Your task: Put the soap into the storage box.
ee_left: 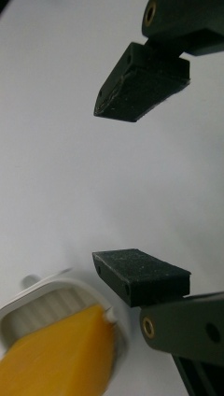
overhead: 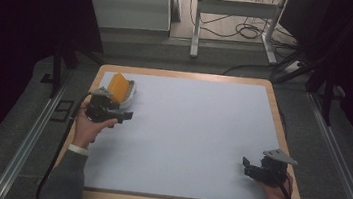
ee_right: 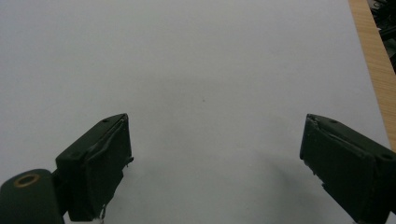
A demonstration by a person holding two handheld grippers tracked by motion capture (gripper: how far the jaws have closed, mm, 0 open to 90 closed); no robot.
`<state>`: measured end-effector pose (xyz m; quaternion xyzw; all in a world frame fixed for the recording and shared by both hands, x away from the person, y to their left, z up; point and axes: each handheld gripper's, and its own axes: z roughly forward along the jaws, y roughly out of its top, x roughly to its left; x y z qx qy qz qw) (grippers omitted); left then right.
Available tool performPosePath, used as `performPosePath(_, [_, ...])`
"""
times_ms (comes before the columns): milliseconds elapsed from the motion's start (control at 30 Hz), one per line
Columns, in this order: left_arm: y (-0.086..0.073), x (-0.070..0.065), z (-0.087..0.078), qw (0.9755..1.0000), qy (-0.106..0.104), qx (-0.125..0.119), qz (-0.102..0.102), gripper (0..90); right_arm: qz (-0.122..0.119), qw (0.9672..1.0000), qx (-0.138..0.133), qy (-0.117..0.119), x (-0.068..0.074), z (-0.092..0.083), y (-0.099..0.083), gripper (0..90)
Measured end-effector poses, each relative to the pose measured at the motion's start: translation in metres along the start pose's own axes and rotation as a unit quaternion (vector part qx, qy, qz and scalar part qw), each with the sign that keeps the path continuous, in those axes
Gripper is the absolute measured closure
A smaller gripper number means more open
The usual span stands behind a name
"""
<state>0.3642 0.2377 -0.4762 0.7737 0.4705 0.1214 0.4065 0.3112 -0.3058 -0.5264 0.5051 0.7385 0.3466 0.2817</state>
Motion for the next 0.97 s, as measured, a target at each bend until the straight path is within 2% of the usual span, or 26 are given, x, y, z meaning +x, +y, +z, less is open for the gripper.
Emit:
performPosePath(67, [-0.010, -0.005, 0.003, 0.9998, 0.017, 0.003, 0.003, 27.3, 0.000, 1.0000, -0.001, 0.001, 0.000, 0.000, 0.000, 9.1])
performPosePath(133, [-0.018, -0.007, 0.006, 0.9998, 0.013, 0.011, 0.000, 27.6, 0.000, 1.0000, -0.001, 0.001, 0.000, 0.000, 0.000, 9.1])
performPosePath(233, [-0.028, -0.009, 0.009, 0.9996, 0.019, 0.018, 0.004, 27.4, -0.002, 1.0000, 0.000, 0.001, 0.000, 0.000, 0.000, 9.0])
performPosePath(367, [-0.039, -0.007, 0.009, 0.9998, 0.013, 0.012, -0.013, 27.3, -0.003, 1.0000, 0.001, 0.001, 0.000, 0.000, 0.000, 9.0])
performPosePath(467, [-0.042, -0.005, 0.011, 0.9995, 0.017, 0.025, -0.011, 26.7, -0.002, 1.0000, 0.003, 0.002, 0.000, 0.000, 0.000, 9.0])
performPosePath(533, [-0.044, -0.006, 0.011, 0.9996, 0.013, 0.020, -0.016, 26.7, -0.001, 1.0000, 0.001, 0.001, 0.000, 0.000, 0.000, 9.0])
performPosePath(700, [-0.045, -0.010, 0.012, 0.9997, 0.011, 0.018, -0.011, 26.7, -0.003, 1.0000, 0.002, 0.001, 0.000, 0.000, 0.000, 9.0])
performPosePath(900, [-0.046, -0.009, 0.012, 0.9996, 0.013, 0.025, -0.009, 25.6, -0.002, 1.0000, 0.006, 0.003, 0.000, 0.001, 0.000, 9.0])
performPosePath(967, [-0.045, -0.010, 0.011, 0.9997, 0.007, 0.019, -0.014, 26.0, -0.003, 1.0000, 0.005, 0.003, 0.000, 0.001, 0.000, 9.0])
